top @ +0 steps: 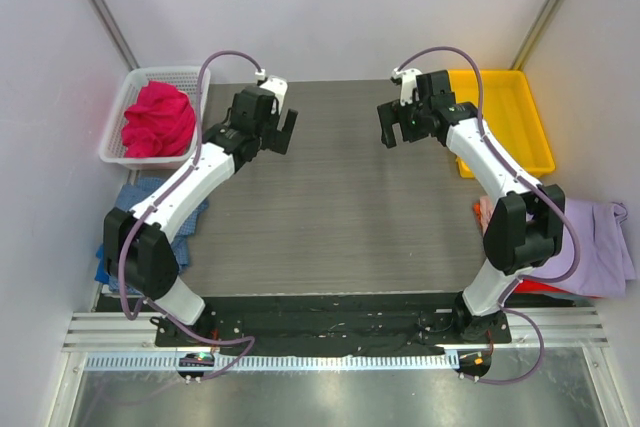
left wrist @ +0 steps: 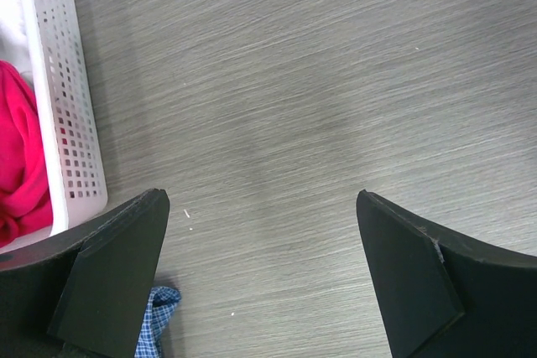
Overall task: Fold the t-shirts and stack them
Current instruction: Put the neatly folded tshirt into the corner of the board with the right arm
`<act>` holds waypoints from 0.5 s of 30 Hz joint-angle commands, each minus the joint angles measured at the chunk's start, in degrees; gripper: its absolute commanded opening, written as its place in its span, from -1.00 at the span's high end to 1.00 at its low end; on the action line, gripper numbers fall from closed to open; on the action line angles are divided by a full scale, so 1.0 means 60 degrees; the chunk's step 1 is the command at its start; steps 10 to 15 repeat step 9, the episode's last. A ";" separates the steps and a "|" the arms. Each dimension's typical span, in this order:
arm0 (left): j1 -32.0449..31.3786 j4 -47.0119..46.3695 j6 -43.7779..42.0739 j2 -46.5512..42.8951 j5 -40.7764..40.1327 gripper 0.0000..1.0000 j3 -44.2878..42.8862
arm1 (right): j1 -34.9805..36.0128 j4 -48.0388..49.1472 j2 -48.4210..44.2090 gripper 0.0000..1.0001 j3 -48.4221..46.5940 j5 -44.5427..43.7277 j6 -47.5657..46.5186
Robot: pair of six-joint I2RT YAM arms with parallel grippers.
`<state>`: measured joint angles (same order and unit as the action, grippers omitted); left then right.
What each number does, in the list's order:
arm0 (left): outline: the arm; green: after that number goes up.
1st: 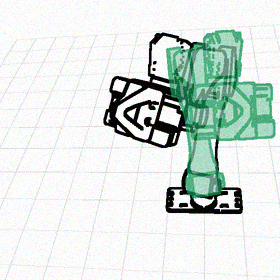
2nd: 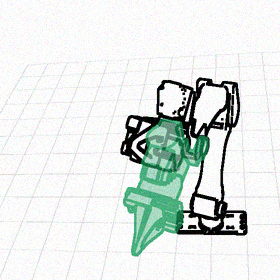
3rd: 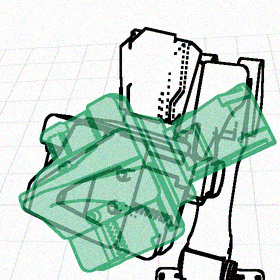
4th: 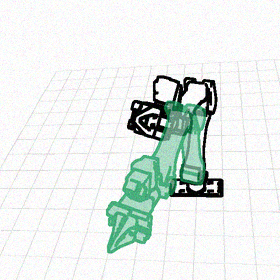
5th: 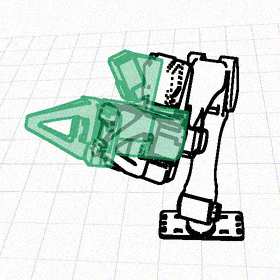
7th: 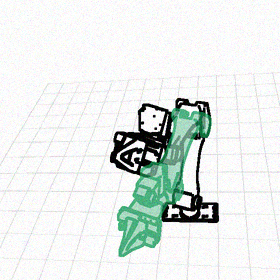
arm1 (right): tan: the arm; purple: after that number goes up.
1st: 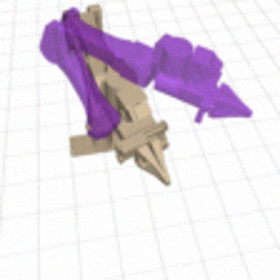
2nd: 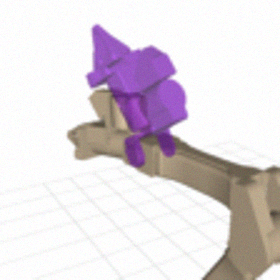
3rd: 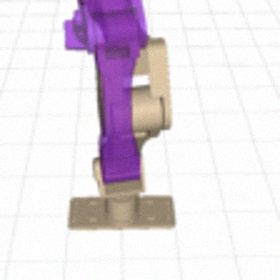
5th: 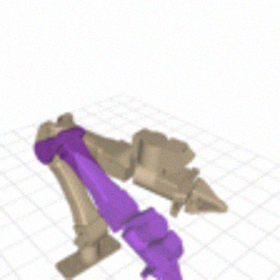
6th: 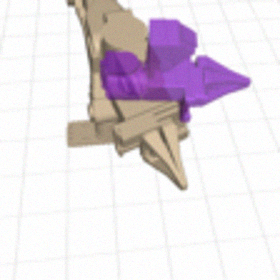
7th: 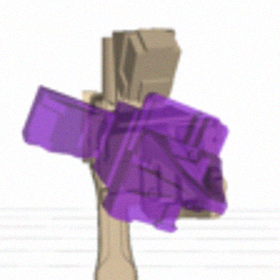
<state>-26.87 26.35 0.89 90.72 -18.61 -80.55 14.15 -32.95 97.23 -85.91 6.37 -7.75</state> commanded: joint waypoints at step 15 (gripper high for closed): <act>-0.0004 -0.0480 -0.0059 -0.0369 -0.0223 -0.99 0.0022 | 0.0073 0.0321 -0.0473 -0.99 -0.0037 -0.0022 0.0017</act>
